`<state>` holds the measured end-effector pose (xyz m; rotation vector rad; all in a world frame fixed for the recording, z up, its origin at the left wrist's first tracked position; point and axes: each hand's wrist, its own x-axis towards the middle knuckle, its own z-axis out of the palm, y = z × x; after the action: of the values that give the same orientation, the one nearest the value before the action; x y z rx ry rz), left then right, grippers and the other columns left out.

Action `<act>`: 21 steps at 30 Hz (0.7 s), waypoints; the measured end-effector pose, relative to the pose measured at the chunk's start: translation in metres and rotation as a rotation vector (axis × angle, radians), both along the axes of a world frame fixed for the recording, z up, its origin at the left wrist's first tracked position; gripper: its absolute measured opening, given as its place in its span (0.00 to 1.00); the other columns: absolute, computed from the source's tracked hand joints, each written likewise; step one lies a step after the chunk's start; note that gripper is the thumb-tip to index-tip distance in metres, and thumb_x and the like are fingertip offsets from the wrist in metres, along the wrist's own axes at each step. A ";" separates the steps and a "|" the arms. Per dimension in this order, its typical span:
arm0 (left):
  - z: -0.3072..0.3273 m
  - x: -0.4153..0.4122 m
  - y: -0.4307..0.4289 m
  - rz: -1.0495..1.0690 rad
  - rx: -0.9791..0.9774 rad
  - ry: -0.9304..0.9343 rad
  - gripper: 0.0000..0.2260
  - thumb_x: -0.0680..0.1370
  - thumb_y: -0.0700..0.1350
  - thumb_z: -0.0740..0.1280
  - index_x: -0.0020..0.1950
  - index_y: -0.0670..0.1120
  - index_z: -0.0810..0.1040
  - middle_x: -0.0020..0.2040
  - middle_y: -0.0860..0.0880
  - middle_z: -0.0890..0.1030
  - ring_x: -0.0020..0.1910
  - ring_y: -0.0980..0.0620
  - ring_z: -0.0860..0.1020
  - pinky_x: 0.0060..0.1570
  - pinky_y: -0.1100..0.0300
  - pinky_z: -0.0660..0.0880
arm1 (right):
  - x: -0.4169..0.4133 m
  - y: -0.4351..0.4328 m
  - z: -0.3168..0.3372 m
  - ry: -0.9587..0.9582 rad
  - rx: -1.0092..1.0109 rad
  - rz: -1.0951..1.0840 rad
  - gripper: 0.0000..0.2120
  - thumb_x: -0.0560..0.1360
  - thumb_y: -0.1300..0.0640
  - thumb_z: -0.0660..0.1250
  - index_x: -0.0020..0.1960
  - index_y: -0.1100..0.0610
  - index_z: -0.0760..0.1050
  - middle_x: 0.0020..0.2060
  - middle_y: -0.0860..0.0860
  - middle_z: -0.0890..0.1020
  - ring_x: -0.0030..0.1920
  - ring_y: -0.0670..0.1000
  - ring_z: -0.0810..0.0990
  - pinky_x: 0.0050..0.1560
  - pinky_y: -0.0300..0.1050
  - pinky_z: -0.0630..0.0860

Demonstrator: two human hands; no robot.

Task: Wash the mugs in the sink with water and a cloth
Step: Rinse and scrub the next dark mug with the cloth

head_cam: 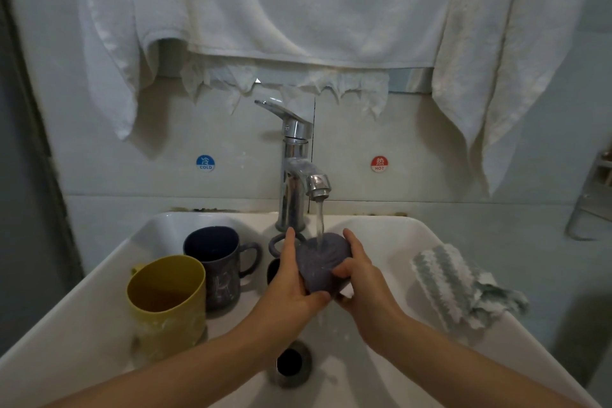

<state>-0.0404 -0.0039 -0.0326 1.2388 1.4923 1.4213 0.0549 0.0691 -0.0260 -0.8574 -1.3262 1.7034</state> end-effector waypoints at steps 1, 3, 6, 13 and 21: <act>0.001 0.000 0.000 0.001 0.001 -0.002 0.48 0.73 0.30 0.67 0.75 0.59 0.37 0.75 0.54 0.58 0.69 0.52 0.67 0.66 0.52 0.70 | -0.001 0.000 -0.001 -0.007 0.006 -0.002 0.35 0.72 0.73 0.55 0.74 0.48 0.58 0.70 0.53 0.65 0.62 0.55 0.70 0.57 0.50 0.74; 0.001 0.002 -0.001 -0.013 0.001 0.015 0.48 0.73 0.30 0.67 0.74 0.59 0.37 0.73 0.55 0.61 0.64 0.58 0.70 0.62 0.58 0.72 | -0.003 -0.001 -0.002 -0.049 0.030 -0.015 0.36 0.71 0.71 0.58 0.74 0.47 0.57 0.71 0.52 0.62 0.65 0.55 0.68 0.61 0.51 0.73; 0.001 0.004 -0.001 -0.034 -0.009 0.024 0.48 0.74 0.30 0.67 0.74 0.60 0.36 0.71 0.56 0.63 0.57 0.62 0.71 0.59 0.61 0.72 | -0.005 -0.002 -0.002 -0.110 0.061 -0.014 0.37 0.70 0.68 0.62 0.74 0.45 0.56 0.71 0.51 0.62 0.65 0.54 0.68 0.60 0.49 0.74; 0.001 0.005 0.001 -0.007 -0.037 0.006 0.48 0.73 0.30 0.67 0.74 0.58 0.36 0.74 0.54 0.60 0.50 0.67 0.70 0.44 0.72 0.75 | 0.001 -0.003 0.006 -0.053 0.013 0.013 0.35 0.72 0.73 0.56 0.74 0.49 0.58 0.69 0.53 0.67 0.60 0.53 0.70 0.54 0.46 0.74; 0.001 0.006 0.001 -0.052 -0.029 0.020 0.49 0.73 0.30 0.67 0.74 0.58 0.34 0.68 0.56 0.65 0.48 0.68 0.72 0.45 0.72 0.74 | -0.003 -0.005 0.007 -0.063 0.016 -0.033 0.36 0.71 0.74 0.59 0.74 0.50 0.57 0.70 0.53 0.64 0.65 0.57 0.69 0.44 0.39 0.72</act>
<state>-0.0345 -0.0029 -0.0318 1.2679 1.4785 1.3529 0.0522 0.0638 -0.0186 -0.9262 -1.3582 1.6500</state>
